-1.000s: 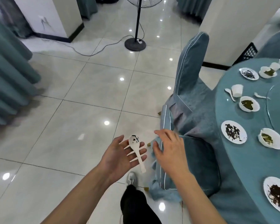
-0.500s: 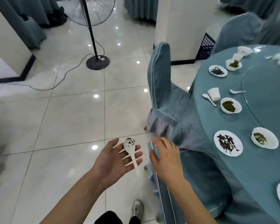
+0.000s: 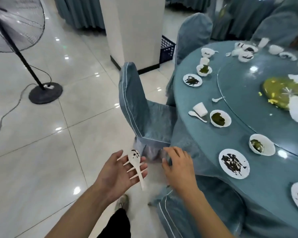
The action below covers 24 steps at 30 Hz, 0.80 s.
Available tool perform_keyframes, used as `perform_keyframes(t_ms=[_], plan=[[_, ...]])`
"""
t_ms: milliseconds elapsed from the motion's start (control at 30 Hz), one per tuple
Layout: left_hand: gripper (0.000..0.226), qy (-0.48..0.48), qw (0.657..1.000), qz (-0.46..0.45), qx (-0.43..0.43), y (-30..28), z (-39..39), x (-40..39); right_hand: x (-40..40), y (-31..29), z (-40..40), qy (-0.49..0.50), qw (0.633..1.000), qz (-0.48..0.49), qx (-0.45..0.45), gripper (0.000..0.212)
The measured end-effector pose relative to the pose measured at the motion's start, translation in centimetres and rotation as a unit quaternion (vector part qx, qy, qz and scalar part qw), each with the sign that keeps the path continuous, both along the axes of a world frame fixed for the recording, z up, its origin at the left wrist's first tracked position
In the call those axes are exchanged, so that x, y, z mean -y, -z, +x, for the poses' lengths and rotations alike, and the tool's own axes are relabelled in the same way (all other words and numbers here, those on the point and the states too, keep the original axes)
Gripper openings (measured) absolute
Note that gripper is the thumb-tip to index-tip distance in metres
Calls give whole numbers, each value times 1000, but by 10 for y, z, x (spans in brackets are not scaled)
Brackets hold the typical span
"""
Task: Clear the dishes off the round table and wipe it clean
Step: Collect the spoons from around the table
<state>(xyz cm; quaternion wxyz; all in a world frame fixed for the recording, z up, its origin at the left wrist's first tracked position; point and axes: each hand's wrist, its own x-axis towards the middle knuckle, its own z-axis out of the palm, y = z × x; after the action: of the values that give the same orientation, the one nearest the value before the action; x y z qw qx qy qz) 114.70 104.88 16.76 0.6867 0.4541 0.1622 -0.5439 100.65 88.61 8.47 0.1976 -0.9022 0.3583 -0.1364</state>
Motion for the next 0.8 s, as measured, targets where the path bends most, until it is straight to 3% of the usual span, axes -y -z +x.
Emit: perform_keyframes(t_ms=[267,567,800], plan=[[59,105,994,6,-6,1,112,58,41,5,71,120,992,30,-38,35],[61,190,981,25,-25,15,161,138,137,26,91,235,963,60,-116,36],[59,228,972,44,-26,30,187,223,231,58,106,259,943,94,-186,44]])
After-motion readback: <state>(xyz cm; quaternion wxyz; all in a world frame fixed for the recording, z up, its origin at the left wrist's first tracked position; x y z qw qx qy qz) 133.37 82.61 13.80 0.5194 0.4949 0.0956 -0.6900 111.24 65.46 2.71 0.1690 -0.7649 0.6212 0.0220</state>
